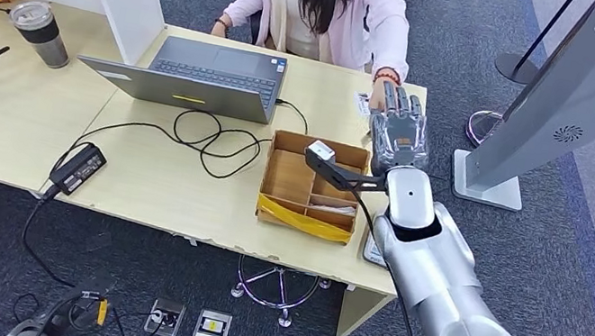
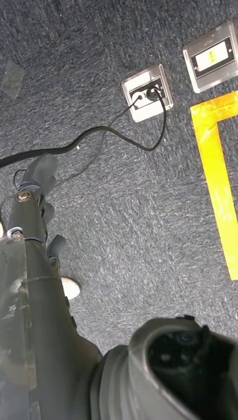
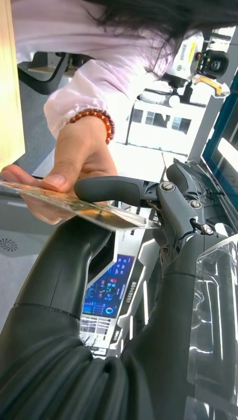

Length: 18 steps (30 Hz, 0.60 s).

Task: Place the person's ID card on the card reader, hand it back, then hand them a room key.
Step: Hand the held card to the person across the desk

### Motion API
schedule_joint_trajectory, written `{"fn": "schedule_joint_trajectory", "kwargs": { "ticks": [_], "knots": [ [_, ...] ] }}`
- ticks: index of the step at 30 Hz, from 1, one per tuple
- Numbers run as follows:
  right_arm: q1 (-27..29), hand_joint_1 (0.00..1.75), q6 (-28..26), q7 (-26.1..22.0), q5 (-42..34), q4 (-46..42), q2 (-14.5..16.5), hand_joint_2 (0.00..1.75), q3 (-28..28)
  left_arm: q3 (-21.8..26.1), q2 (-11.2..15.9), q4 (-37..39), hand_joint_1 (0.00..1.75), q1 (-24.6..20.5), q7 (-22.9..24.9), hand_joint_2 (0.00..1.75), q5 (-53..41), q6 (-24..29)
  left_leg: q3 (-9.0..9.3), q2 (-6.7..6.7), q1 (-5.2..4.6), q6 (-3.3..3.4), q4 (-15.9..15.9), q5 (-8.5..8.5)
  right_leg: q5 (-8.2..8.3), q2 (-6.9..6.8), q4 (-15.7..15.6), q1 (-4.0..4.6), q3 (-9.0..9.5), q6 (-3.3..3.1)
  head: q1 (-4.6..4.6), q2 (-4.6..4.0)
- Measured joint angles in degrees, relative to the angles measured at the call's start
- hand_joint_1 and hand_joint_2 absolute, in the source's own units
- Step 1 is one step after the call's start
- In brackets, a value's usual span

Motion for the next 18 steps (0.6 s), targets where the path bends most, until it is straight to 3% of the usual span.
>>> {"fn": "schedule_joint_trajectory", "kwargs": {
  "ticks": [1,2,5,6,18],
  "knots": [
    [-0.05,1.75,-0.07,0.06,0.13,0.03,-0.08,1.75,-0.03,0.01,0.0,0.0,0.0,-0.08,0.11,0.0,-0.14,-0.17,0.0,0.0,0.0,0.0,0.0,0.0,0.0,0.0,0.0,0.0,0.0,0.0,0.0,0.0],
    [-0.12,1.42,-0.14,0.09,0.28,0.08,-0.16,1.75,-0.08,0.01,0.0,0.0,0.0,-0.16,0.22,0.0,-0.27,-0.31,0.0,0.0,0.0,0.0,0.0,0.0,0.0,0.0,0.0,0.0,0.0,0.0,0.0,0.0],
    [-0.39,0.11,-0.34,0.09,0.76,0.37,-0.37,0.44,-0.37,0.02,0.0,0.0,0.0,-0.44,0.48,0.0,-0.6,-0.4,0.0,0.0,0.0,0.0,0.0,0.0,0.0,0.0,0.0,0.0,0.0,0.0,0.0,0.0],
    [-0.46,0.0,-0.33,0.01,0.85,0.45,-0.44,0.0,-0.46,0.03,0.0,0.0,0.0,-0.53,0.56,0.0,-0.69,-0.45,0.0,0.0,0.0,0.0,0.0,0.0,0.0,0.0,0.0,0.0,0.0,0.0,0.0,0.0],
    [-1.24,0.0,-1.37,-1.09,2.23,0.97,-0.74,0.0,-0.97,1.4,0.01,0.1,0.0,-1.08,0.77,0.0,-0.96,-1.29,0.0,0.01,0.0,0.0,0.0,0.0,0.0,0.02,0.0,0.0,0.0,0.0,0.0,0.0]
  ]
}}
